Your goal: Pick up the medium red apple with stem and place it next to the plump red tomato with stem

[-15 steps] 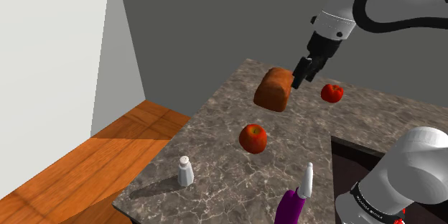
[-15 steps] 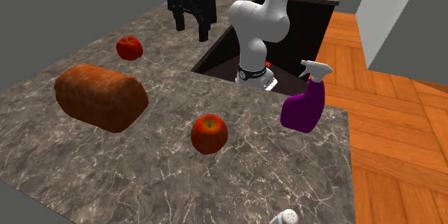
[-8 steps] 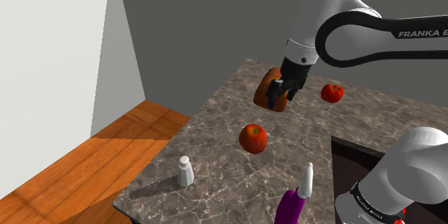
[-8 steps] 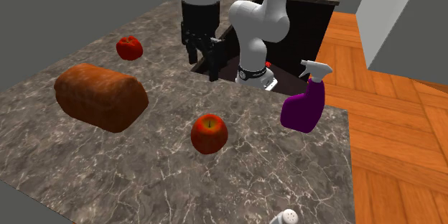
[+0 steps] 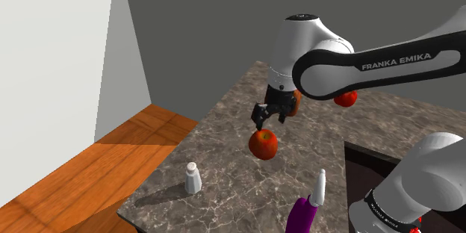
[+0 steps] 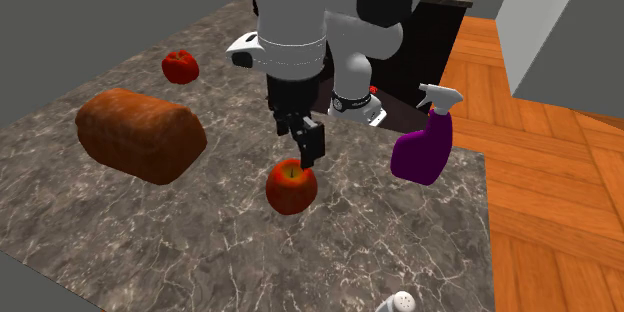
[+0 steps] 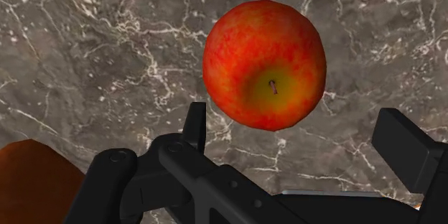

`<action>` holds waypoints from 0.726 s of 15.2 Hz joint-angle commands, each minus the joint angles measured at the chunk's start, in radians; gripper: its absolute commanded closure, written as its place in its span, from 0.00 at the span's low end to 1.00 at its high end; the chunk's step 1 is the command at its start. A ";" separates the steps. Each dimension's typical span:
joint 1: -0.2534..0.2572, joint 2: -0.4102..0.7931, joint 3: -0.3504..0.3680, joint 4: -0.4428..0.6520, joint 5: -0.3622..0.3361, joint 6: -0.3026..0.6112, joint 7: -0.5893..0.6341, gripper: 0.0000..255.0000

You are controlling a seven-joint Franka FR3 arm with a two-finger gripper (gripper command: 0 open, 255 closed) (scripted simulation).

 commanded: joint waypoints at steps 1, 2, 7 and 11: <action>-0.003 0.016 0.007 -0.015 -0.001 0.030 0.008 0.00; -0.004 0.023 0.010 -0.024 -0.002 0.045 0.009 0.00; -0.007 0.057 0.024 -0.061 -0.005 0.115 0.015 0.00; -0.007 0.057 0.024 -0.061 -0.005 0.115 0.015 0.00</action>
